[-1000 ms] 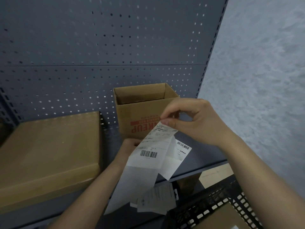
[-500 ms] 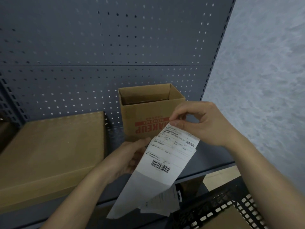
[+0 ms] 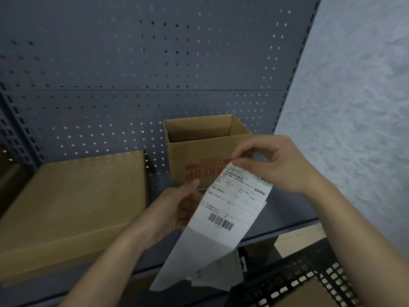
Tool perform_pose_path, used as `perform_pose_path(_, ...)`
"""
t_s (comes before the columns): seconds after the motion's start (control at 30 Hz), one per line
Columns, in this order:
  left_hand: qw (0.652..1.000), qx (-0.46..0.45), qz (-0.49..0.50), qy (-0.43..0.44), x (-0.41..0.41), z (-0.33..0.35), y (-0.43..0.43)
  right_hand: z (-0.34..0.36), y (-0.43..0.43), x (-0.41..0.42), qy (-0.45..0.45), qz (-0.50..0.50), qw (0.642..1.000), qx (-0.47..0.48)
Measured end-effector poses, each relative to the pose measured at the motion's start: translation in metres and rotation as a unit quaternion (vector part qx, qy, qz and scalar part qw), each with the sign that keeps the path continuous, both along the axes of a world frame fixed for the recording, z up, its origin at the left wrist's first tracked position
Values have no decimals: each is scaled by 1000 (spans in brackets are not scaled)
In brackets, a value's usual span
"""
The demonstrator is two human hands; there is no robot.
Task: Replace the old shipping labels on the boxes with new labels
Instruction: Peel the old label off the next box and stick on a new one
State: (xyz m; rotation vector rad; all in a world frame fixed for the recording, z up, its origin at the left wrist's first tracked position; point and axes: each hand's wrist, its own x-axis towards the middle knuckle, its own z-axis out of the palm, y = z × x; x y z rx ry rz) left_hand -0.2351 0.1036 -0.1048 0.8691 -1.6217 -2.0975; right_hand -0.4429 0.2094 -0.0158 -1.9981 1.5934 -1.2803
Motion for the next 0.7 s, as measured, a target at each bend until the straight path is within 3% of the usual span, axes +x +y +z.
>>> perform_pose_path(0.33, 994, -88, -56, -16, 3, -1, 1, -1, 2, 6, 19, 1, 1000, 22)
perform_pose_path(0.7, 993, -98, 9, -65, -1, -15, -1, 13, -2, 5, 4, -22, 1000, -10)
